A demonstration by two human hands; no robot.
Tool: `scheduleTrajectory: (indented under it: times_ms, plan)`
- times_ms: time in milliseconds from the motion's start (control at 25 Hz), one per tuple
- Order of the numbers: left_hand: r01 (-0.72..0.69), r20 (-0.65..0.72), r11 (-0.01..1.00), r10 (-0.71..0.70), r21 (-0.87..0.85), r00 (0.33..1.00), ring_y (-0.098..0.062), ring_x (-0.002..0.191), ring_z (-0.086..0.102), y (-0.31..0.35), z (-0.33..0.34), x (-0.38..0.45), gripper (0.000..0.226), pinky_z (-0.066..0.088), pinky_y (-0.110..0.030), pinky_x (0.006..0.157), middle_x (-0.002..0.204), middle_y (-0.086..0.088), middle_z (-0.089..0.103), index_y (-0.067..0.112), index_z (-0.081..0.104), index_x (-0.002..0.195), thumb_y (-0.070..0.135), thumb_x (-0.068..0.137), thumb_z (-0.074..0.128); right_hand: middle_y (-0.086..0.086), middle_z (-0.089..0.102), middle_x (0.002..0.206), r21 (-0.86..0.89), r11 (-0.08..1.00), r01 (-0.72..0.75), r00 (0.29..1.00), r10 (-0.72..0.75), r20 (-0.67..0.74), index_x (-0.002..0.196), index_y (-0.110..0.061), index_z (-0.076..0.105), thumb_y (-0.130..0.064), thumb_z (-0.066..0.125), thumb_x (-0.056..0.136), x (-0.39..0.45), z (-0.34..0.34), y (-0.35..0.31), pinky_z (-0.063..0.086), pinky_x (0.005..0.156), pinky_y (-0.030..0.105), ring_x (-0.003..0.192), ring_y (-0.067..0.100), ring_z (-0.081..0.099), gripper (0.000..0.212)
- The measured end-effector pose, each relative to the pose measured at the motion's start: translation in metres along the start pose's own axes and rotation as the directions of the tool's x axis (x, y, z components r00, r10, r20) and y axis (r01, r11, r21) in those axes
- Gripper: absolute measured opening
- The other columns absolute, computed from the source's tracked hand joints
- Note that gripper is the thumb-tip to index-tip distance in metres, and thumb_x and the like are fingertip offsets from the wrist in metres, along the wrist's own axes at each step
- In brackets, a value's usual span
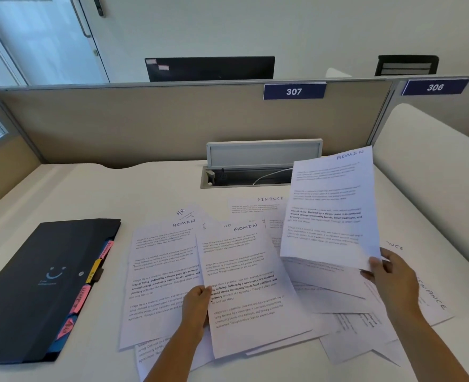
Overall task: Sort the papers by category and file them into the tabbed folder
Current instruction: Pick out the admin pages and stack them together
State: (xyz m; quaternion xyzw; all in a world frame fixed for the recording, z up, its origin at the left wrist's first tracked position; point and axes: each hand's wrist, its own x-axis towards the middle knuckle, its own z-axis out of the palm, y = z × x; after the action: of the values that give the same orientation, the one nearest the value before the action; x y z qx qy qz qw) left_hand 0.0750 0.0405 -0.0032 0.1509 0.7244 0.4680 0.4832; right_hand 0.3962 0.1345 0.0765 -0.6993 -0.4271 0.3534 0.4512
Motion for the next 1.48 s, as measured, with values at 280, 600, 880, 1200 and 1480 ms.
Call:
scheduleTrajectory:
  times_ms: [280,600,880,1200,1480]
  plan:
    - [-0.014,0.025,1.000,0.013,0.018,1.000,-0.034,0.080,0.065,-0.002,-0.001,0.002,0.020,0.054,-0.049,0.075,0.091,-0.022,0.068,0.002,0.059,0.088,0.018,0.093,0.047,0.011,0.062,0.084,0.148,0.942,-0.301,0.910,0.237,0.341,0.121,0.003,0.049,0.003,0.047,0.091,-0.060,0.006,0.026,0.056,0.050,0.017,0.068,0.026,0.059,0.031]
    - [-0.021,0.020,1.000,0.021,0.010,1.000,-0.018,0.050,0.046,-0.001,-0.001,0.000,0.036,0.036,-0.022,0.045,0.068,-0.015,0.057,0.006,0.054,0.072,0.037,0.091,0.050,0.008,0.067,0.075,-0.096,0.941,-0.325,0.808,0.328,0.489,0.104,-0.005,0.055,0.004,0.051,0.088,-0.097,0.031,0.058,0.054,0.045,0.021,0.070,0.023,0.061,0.018]
    - [-0.048,0.032,0.999,0.048,0.009,0.998,-0.029,0.072,0.065,0.002,0.002,-0.002,0.023,0.057,-0.042,0.069,0.090,-0.020,0.069,0.003,0.060,0.093,0.025,0.091,0.054,-0.007,0.065,0.090,-0.451,0.893,0.013,0.853,0.225,0.470,0.112,-0.020,0.058,-0.025,0.057,0.088,-0.098,0.027,0.057,0.048,0.068,0.016,0.079,0.007,0.060,0.024]
    - [-0.101,0.102,0.993,0.107,-0.060,0.989,-0.033,0.088,0.068,0.010,-0.009,-0.016,0.021,0.056,-0.051,0.078,0.100,-0.013,0.070,0.016,0.060,0.110,0.012,0.091,0.053,-0.002,0.048,0.132,-0.448,0.874,0.191,0.864,0.067,0.498,0.129,-0.023,0.045,-0.026,0.055,0.089,-0.103,0.028,0.026,0.040,0.089,0.022,0.099,0.008,0.047,0.041]
    - [-0.261,0.229,0.961,0.274,-0.087,0.934,-0.028,0.085,0.071,0.042,-0.016,-0.044,0.020,0.059,-0.043,0.071,0.095,-0.009,0.074,0.018,0.061,0.108,0.015,0.091,0.052,0.004,0.060,0.119,-0.253,0.967,-0.036,0.836,0.168,0.523,0.136,-0.020,0.032,-0.018,0.049,0.093,-0.093,0.041,-0.007,0.046,0.091,0.038,0.097,0.019,0.057,0.047]
